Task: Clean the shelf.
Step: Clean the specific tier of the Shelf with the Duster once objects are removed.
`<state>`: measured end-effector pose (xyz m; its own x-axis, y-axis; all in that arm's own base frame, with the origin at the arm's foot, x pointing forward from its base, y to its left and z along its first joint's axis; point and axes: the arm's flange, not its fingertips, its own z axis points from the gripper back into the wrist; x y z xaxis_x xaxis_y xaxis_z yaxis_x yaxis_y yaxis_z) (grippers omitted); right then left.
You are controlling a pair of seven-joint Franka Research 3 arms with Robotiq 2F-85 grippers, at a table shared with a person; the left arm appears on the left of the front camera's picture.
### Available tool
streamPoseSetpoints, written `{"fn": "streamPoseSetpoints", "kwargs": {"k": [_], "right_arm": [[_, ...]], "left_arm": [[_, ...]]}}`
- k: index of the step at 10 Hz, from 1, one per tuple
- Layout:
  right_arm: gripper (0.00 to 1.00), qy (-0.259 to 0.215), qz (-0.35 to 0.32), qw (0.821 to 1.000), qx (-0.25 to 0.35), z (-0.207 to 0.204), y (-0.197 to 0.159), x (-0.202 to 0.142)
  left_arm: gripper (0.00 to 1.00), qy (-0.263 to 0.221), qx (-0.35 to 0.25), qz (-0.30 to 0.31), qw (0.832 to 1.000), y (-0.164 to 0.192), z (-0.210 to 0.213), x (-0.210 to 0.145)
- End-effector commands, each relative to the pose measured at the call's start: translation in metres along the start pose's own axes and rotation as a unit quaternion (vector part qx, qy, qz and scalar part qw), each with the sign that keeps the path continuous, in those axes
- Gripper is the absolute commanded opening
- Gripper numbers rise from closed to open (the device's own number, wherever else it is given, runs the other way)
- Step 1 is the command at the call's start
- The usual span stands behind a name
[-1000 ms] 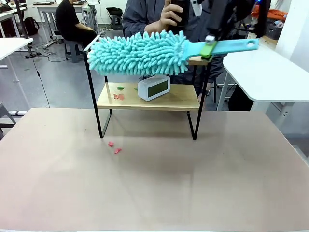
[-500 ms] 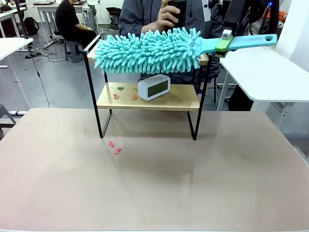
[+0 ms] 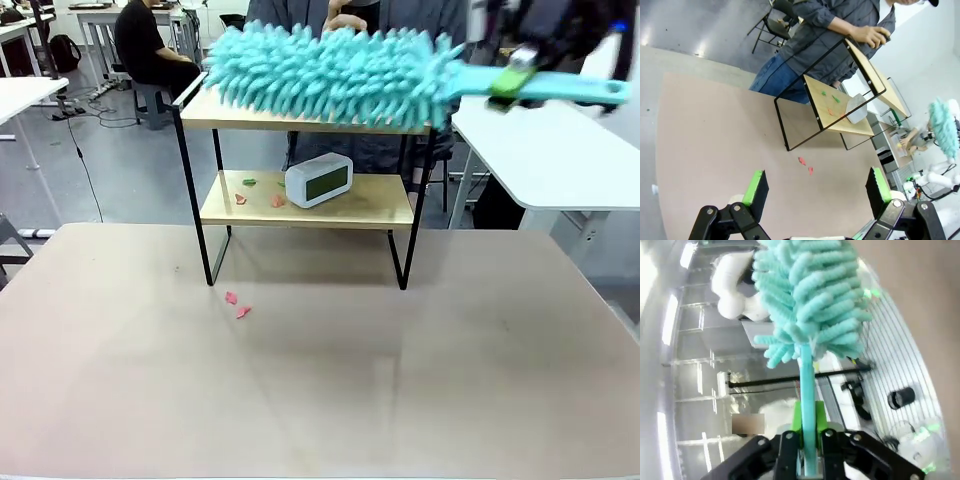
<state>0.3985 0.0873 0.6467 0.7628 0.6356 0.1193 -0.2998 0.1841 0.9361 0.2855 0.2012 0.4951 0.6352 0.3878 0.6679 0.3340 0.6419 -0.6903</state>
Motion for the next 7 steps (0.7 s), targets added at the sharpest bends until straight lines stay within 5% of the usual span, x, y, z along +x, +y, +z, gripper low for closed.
{"fn": "streamPoseSetpoints", "kwargs": {"k": [1, 3, 5, 7], "right_arm": [[0.12, -0.211, 0.023, 0.975, 0.062, 0.124, 0.02, -0.163], [0.12, -0.373, -0.009, 0.921, 0.114, 0.164, -0.027, -0.251], [0.12, -0.47, -0.092, 0.867, 0.139, 0.185, -0.089, -0.288], [0.12, -0.434, -0.161, 0.87, 0.171, 0.194, -0.156, -0.296]], "left_arm": [[1.0, -0.013, -0.009, -0.011, 1.0, 0.0, -0.003, -0.001], [1.0, -0.013, -0.009, -0.011, 1.0, 0.0, -0.003, -0.001], [1.0, -0.013, -0.009, -0.011, 1.0, 0.0, -0.003, -0.001], [1.0, -0.013, -0.009, -0.011, 1.0, 0.0, -0.003, -0.001]]}}
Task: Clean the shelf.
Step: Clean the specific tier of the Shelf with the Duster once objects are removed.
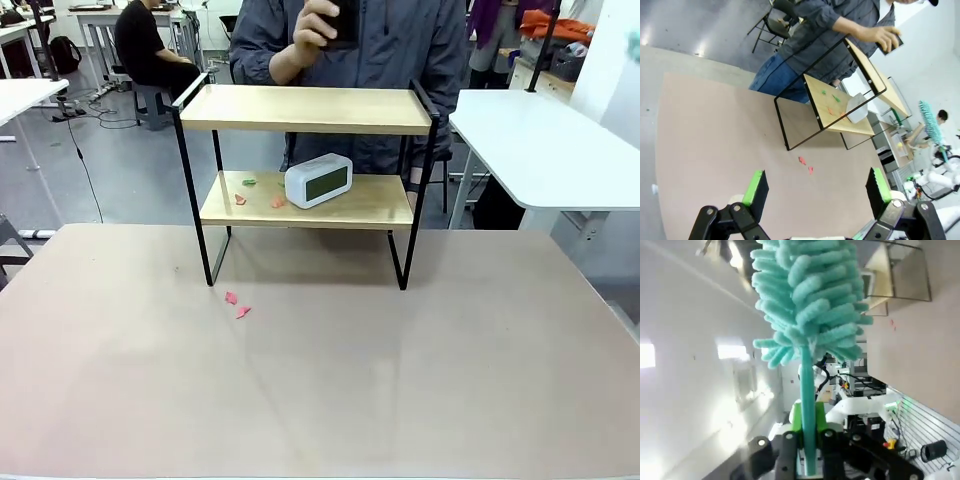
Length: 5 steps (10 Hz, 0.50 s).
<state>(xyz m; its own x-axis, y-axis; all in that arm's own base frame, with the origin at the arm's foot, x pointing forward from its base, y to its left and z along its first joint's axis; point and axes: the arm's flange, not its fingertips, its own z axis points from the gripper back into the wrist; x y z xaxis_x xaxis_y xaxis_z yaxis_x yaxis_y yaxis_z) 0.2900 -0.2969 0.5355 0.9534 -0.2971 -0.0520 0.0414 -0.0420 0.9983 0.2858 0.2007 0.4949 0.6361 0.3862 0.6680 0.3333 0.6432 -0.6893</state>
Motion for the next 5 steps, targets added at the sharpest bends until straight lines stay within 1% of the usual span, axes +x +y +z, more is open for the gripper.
{"fn": "streamPoseSetpoints", "kwargs": {"k": [1, 2, 3, 4, 5], "right_arm": [[0.12, 0.086, -0.074, 0.994, -0.003, -0.031, -0.037, 0.041], [0.12, 0.125, -0.105, 0.987, -0.005, -0.035, -0.063, 0.05], [0.12, 0.148, -0.119, 0.982, -0.009, -0.045, -0.075, 0.054], [0.12, 0.179, -0.113, 0.977, -0.024, -0.058, -0.074, 0.059], [0.12, 0.191, -0.101, 0.975, -0.043, -0.076, -0.066, 0.069]], "left_arm": [[1.0, -0.014, -0.01, -0.011, 1.0, 0.001, -0.002, -0.001], [1.0, -0.014, -0.01, -0.011, 1.0, 0.001, -0.002, -0.001], [1.0, -0.014, -0.01, -0.011, 1.0, 0.001, -0.002, -0.001], [1.0, -0.014, -0.01, -0.011, 1.0, 0.001, -0.002, -0.001], [1.0, -0.014, -0.01, -0.011, 1.0, 0.001, -0.002, -0.001]]}}
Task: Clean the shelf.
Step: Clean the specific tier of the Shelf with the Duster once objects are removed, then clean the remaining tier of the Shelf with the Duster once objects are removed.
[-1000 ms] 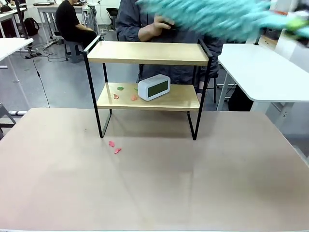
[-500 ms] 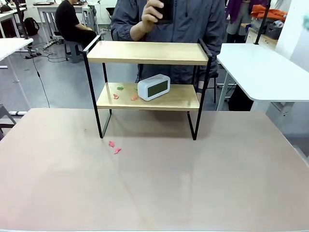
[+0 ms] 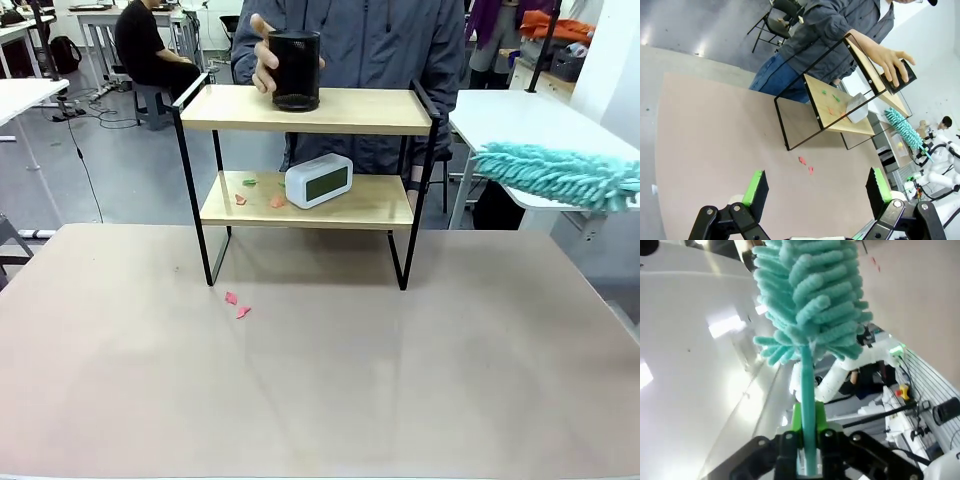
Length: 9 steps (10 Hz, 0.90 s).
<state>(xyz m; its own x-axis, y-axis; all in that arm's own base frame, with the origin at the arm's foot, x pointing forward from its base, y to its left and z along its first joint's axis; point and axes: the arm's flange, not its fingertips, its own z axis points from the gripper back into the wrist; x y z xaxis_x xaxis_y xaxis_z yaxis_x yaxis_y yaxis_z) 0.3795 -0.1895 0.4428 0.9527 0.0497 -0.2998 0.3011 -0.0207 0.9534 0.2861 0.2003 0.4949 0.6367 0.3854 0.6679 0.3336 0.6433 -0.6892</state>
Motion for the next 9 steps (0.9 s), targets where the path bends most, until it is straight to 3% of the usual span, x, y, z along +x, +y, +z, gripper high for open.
{"fn": "streamPoseSetpoints", "kwargs": {"k": [1, 2, 9], "right_arm": [[0.12, 0.041, 0.012, 0.997, -0.06, 0.031, 0.04, 0.001], [0.12, 0.0, 0.0, 1.0, 0.0, 0.0, 0.0, 0.0], [0.12, 0.0, 0.0, 1.0, 0.0, 0.0, 0.0, 0.0]], "left_arm": [[1.0, -0.014, -0.01, -0.01, 1.0, 0.001, -0.002, -0.001], [1.0, -0.014, -0.01, -0.01, 1.0, 0.001, -0.002, -0.001], [1.0, -0.014, -0.01, -0.01, 1.0, 0.001, -0.002, -0.001]]}}
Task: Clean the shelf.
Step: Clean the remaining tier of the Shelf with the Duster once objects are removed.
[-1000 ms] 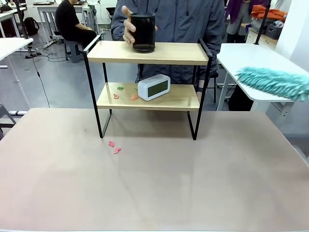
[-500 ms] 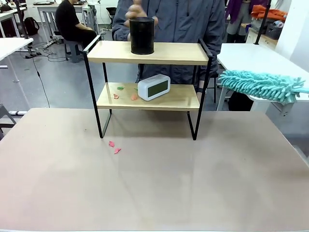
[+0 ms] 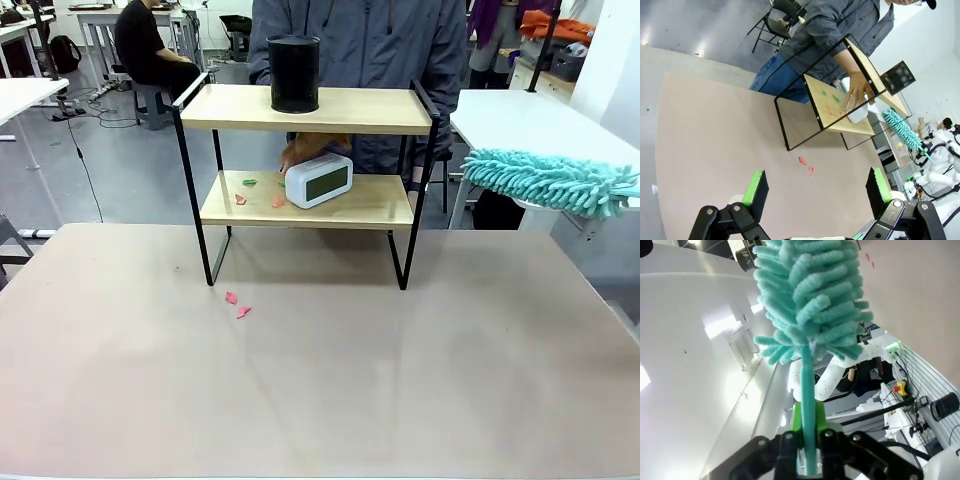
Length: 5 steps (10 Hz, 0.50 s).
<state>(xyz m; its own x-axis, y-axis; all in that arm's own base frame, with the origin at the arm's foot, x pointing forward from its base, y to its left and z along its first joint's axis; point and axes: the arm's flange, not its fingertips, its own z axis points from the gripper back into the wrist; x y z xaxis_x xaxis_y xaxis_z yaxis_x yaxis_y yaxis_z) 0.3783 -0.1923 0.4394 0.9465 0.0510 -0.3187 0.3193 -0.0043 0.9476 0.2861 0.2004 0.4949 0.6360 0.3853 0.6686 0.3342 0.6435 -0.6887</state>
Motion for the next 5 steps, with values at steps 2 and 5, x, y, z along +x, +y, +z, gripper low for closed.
{"fn": "streamPoseSetpoints", "kwargs": {"k": [2, 5], "right_arm": [[0.12, -0.001, 0.01, 1.0, 0.008, -0.0028, 0.0036, 0.0001], [0.12, -0.001, 0.01, 1.0, 0.008, -0.0028, 0.0036, 0.0001]], "left_arm": [[1.0, -0.014, -0.01, -0.01, 1.0, 0.0006, -0.0018, -0.0012], [1.0, -0.014, -0.01, -0.01, 1.0, 0.0006, -0.0018, -0.0012]]}}
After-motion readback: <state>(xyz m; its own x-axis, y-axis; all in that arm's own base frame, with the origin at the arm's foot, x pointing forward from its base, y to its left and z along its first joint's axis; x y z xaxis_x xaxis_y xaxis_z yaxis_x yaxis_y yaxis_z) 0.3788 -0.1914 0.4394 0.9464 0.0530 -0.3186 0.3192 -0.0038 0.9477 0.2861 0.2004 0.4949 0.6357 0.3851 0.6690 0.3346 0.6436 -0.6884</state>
